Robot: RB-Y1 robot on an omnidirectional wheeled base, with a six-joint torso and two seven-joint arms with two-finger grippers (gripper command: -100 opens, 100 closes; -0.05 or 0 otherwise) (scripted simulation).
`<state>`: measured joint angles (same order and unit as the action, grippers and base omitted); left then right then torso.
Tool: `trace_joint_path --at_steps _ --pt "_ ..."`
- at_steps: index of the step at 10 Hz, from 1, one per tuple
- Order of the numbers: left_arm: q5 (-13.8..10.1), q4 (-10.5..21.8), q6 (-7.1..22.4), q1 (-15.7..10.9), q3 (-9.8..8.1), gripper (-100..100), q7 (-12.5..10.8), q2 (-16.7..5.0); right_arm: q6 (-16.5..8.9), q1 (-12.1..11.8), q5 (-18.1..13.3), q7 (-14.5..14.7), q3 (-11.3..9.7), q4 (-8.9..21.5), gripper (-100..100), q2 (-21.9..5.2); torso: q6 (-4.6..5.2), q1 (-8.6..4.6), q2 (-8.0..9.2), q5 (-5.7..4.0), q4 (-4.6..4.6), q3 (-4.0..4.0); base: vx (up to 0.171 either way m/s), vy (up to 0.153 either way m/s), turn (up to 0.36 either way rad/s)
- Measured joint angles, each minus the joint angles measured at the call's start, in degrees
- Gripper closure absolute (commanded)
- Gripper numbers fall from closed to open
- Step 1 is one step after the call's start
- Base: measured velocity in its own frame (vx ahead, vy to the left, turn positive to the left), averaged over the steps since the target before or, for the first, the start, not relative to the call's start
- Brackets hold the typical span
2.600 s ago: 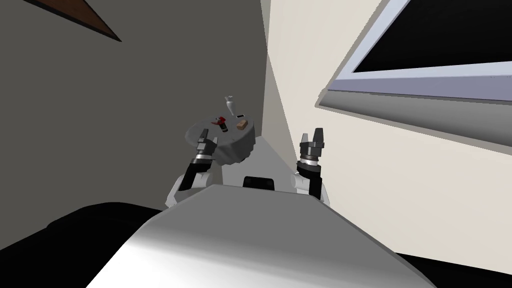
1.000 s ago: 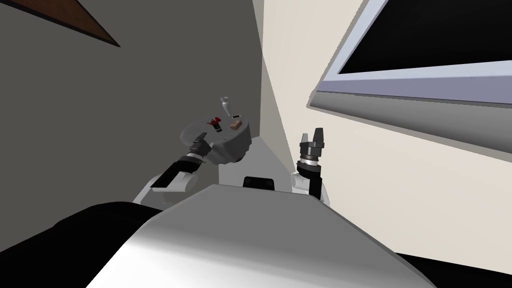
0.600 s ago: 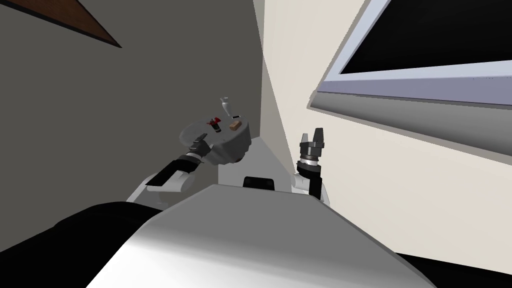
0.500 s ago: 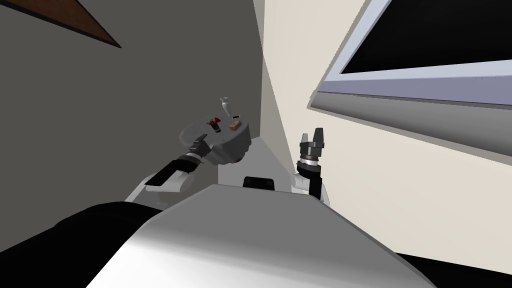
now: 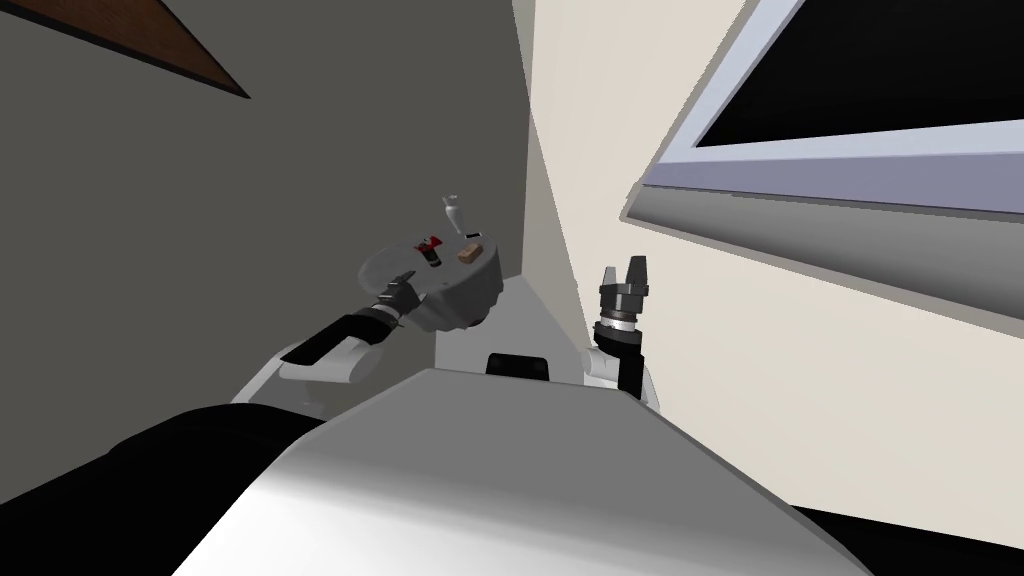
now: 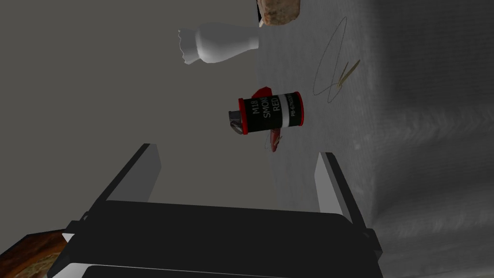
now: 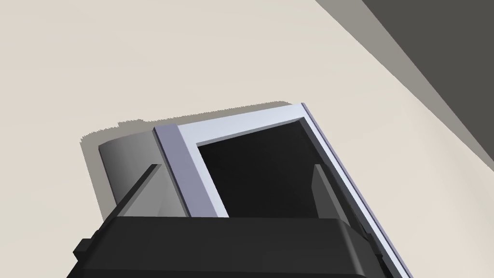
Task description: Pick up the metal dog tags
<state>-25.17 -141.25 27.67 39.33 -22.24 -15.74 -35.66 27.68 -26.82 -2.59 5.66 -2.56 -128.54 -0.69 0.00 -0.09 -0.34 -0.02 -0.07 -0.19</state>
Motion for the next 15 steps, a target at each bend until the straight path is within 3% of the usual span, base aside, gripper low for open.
trace_joint_path --at_steps 15 --pt "-9.26 -0.58 22.04 -1.01 -4.47 -100 -6.32 -7.29 0.00 0.01 0.00 0.00 0.00 0.00 0 0.00 0.02 0.08 -0.02 0.01 -0.02 -0.03 0.093 -0.032 0.073"
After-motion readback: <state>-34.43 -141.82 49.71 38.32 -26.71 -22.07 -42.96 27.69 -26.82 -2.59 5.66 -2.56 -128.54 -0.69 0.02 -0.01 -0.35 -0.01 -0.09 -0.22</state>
